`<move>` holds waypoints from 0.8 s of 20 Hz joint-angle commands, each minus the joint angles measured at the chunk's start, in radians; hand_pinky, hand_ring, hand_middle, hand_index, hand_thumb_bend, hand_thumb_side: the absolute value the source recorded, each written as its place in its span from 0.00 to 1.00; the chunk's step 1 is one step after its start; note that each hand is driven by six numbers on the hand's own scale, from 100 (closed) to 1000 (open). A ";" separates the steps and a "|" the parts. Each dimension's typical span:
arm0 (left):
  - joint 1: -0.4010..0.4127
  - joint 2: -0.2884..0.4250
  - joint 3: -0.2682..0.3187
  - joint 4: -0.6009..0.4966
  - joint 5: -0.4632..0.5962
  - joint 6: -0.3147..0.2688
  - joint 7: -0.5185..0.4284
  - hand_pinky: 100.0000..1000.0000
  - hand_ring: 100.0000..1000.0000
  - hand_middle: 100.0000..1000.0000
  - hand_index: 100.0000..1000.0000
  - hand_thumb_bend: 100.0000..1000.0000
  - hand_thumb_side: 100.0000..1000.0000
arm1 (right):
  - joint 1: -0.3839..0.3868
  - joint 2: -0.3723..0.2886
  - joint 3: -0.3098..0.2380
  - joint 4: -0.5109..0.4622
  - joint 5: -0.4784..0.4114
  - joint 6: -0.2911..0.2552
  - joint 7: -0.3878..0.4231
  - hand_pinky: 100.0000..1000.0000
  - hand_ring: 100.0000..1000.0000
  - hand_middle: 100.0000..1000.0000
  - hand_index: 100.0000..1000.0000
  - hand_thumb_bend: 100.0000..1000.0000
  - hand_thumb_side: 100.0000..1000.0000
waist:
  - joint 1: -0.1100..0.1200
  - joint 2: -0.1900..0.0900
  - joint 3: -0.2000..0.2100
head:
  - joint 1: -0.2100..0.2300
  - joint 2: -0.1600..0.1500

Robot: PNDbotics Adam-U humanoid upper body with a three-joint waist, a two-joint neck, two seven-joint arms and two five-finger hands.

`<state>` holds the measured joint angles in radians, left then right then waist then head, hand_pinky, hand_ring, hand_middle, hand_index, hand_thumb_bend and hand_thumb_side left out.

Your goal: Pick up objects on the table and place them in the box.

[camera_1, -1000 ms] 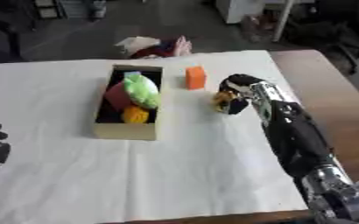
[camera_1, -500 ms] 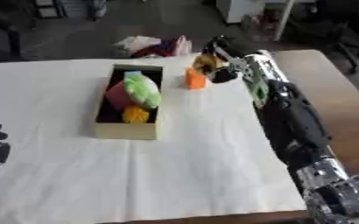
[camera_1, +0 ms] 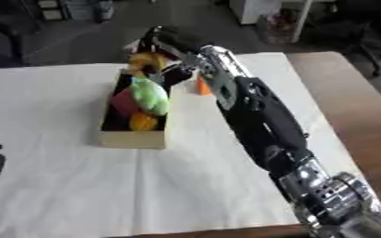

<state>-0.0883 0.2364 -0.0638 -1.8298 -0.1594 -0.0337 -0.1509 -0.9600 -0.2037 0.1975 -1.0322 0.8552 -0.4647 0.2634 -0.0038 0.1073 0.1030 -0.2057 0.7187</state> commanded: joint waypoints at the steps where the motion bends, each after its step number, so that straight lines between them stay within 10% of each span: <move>1: -0.007 0.005 0.003 -0.010 0.006 -0.002 -0.005 0.67 0.54 0.57 0.75 0.30 0.37 | -0.032 0.022 0.023 -0.034 -0.032 -0.020 0.044 0.53 0.39 0.22 0.38 0.00 0.00 | 0.004 -0.014 0.003 | -0.009 -0.007; 16: -0.008 -0.001 -0.005 -0.011 0.009 -0.002 -0.013 0.67 0.54 0.57 0.75 0.30 0.37 | 0.003 0.123 0.009 0.115 0.151 0.010 0.071 0.57 0.43 0.26 0.42 0.00 0.00 | 0.014 -0.014 0.015 | -0.024 -0.008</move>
<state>-0.0883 0.2281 -0.0699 -1.8298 -0.1580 -0.0344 -0.1590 -0.9393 -0.0809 0.2181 -0.9147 0.9849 -0.4659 0.3502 0.0064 0.1073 0.1178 -0.2265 0.7188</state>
